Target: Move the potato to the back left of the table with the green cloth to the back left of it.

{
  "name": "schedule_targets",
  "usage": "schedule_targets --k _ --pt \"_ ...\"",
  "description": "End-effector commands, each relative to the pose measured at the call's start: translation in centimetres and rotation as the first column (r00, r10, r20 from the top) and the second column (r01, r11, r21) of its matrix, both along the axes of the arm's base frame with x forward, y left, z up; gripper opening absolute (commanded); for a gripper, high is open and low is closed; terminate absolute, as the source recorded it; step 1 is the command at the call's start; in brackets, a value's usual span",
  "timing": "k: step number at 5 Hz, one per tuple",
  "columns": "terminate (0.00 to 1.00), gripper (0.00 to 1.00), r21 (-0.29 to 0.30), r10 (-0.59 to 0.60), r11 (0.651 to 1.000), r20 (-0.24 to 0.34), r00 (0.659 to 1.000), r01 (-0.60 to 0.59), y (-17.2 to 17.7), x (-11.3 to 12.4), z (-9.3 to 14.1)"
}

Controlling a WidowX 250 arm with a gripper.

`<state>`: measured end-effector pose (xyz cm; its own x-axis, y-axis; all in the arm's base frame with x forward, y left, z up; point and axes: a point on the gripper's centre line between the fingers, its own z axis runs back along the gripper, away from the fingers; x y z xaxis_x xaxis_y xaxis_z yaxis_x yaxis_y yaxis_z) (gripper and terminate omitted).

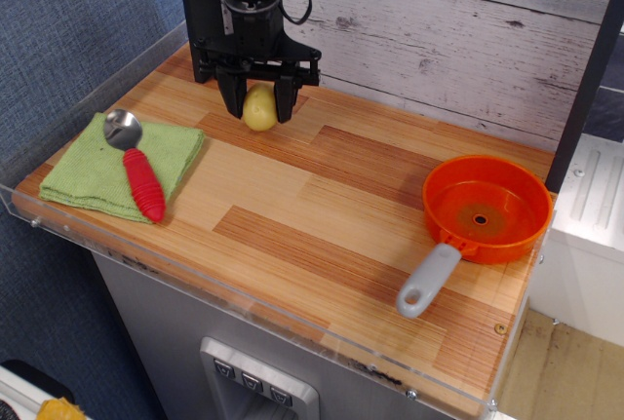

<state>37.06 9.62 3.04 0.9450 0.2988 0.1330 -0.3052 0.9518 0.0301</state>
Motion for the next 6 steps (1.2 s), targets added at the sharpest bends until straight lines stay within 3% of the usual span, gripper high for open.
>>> schedule_targets --k 1,2,6 --pt "0.00 0.00 -0.009 0.033 0.999 0.033 0.999 -0.033 1.2 1.5 0.4" --pt "0.00 1.00 -0.017 0.030 0.999 0.050 0.998 -0.029 1.4 1.6 0.3" --pt "0.00 1.00 -0.003 0.047 0.999 0.068 0.997 -0.046 1.3 1.2 2.3"
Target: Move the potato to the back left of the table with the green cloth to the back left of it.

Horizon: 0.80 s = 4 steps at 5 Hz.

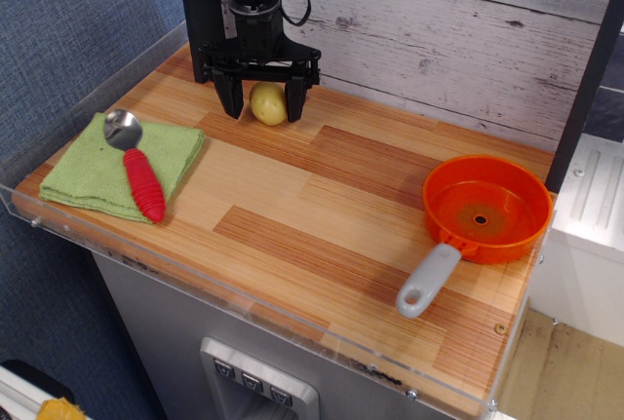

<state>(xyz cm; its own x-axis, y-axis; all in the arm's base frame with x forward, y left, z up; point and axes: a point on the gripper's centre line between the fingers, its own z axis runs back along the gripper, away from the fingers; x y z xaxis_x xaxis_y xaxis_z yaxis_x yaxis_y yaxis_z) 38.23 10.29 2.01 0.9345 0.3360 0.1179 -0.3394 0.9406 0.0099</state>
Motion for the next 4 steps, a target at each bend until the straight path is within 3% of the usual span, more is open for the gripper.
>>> schedule_targets --k 1,4 --pt "0.00 1.00 0.029 0.004 1.000 0.087 0.996 -0.007 0.4 0.0 4.1" --pt "0.00 1.00 0.005 -0.004 1.000 0.140 0.990 0.004 -1.1 -0.8 7.6"
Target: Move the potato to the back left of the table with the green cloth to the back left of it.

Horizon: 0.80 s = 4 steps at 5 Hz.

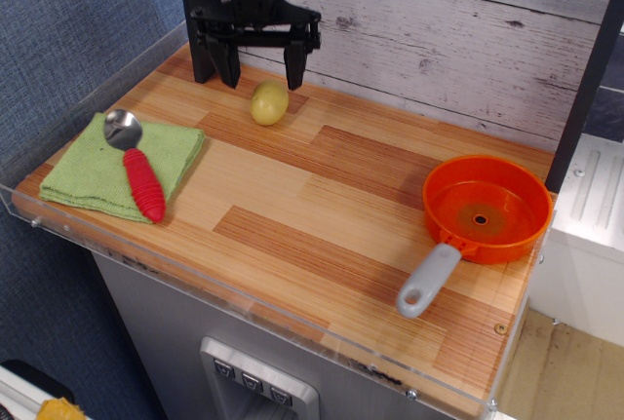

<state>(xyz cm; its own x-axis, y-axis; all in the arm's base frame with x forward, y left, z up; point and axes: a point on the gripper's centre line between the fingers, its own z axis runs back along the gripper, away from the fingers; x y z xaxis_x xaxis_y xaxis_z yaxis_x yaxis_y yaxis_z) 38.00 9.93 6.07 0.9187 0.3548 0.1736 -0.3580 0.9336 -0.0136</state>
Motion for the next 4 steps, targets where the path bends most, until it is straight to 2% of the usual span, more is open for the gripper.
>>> schedule_targets --k 1,2,3,4 --pt "0.00 1.00 0.038 -0.070 0.997 0.004 0.998 0.070 -2.0 -1.6 4.3" --pt "0.00 1.00 0.025 -0.152 0.988 -0.045 0.987 0.153 -4.1 -2.6 4.9" --pt "0.00 1.00 0.018 -0.191 0.981 -0.095 0.977 0.193 -5.7 -4.1 6.5" --pt "0.00 1.00 -0.030 -0.217 0.976 -0.169 0.961 0.215 -5.8 -6.5 7.1"
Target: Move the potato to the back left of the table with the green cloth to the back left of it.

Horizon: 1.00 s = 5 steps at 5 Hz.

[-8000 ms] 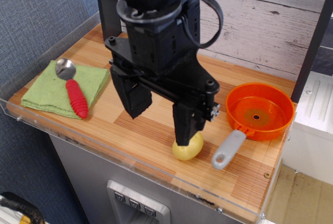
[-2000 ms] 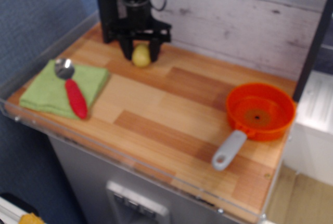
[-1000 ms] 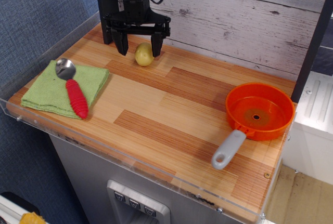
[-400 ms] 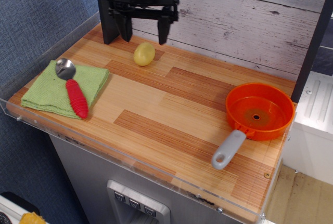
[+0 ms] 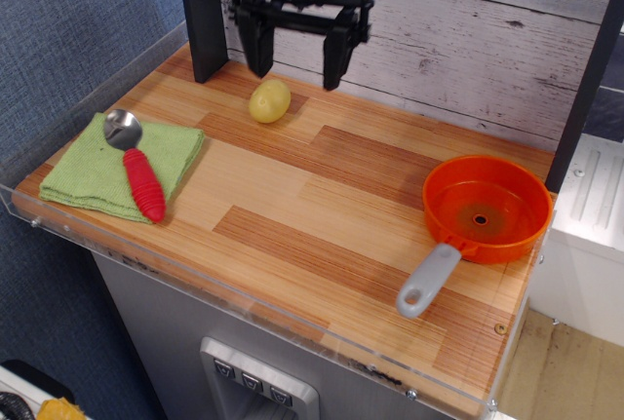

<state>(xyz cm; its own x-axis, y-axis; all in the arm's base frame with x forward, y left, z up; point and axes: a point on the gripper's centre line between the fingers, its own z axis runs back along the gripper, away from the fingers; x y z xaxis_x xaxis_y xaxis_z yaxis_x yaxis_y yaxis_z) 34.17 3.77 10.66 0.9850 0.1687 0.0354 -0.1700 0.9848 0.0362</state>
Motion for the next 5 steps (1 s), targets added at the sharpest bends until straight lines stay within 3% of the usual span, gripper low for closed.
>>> schedule_targets --k 1,2,3,4,5 --pt "0.00 1.00 0.040 -0.002 0.999 -0.049 0.999 0.003 1.1 -5.4 3.2" --pt "0.00 1.00 0.088 0.041 0.996 -0.054 0.998 -0.036 2.6 -8.2 4.1" --pt "0.00 1.00 0.101 0.170 0.981 -0.045 0.984 -0.165 4.5 -11.8 5.3" --pt "0.00 1.00 0.118 0.246 0.964 -0.043 0.968 -0.239 5.7 -13.7 5.5" --pt "0.00 1.00 0.079 0.296 0.953 -0.044 0.954 -0.292 6.7 -14.6 5.0"
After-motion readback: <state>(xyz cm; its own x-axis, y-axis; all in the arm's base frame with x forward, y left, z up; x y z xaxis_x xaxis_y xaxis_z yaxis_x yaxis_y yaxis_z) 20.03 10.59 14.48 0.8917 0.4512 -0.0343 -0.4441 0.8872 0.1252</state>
